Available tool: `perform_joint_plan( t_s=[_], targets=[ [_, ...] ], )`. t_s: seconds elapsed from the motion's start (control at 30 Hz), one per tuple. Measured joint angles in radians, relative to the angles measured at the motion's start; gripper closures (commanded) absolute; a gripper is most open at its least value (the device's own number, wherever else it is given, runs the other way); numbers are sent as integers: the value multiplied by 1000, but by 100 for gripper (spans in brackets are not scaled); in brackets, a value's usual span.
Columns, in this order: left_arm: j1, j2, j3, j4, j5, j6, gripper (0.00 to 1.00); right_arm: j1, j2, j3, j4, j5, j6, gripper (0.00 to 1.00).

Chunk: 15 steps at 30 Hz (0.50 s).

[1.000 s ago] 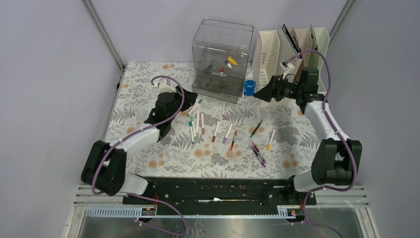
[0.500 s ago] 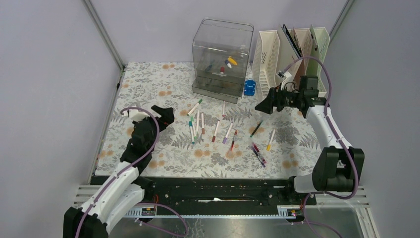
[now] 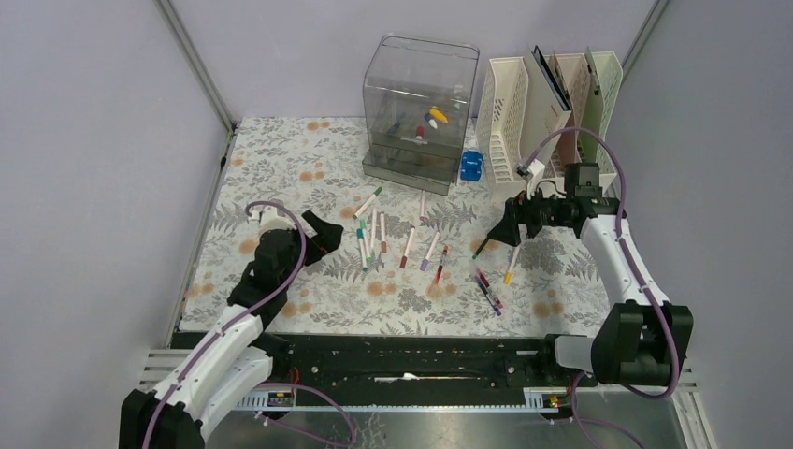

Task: Organize the desk
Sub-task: Pick up the stationery from the center of the board.

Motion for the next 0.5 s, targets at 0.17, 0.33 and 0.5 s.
perform_joint_plan(
  t_s=[0.17,0.33,0.5],
  targets=[
    [3,105,8,32,209,24,11,4,-31,-45,-51,1,-114,13],
    [2,219,12,94,393,13,17,19,-33,-68,-75,2,-192,12],
    [-101,315,33,114,441,2,19,55,-33,-98,-62,29,-197,12]
  ],
)
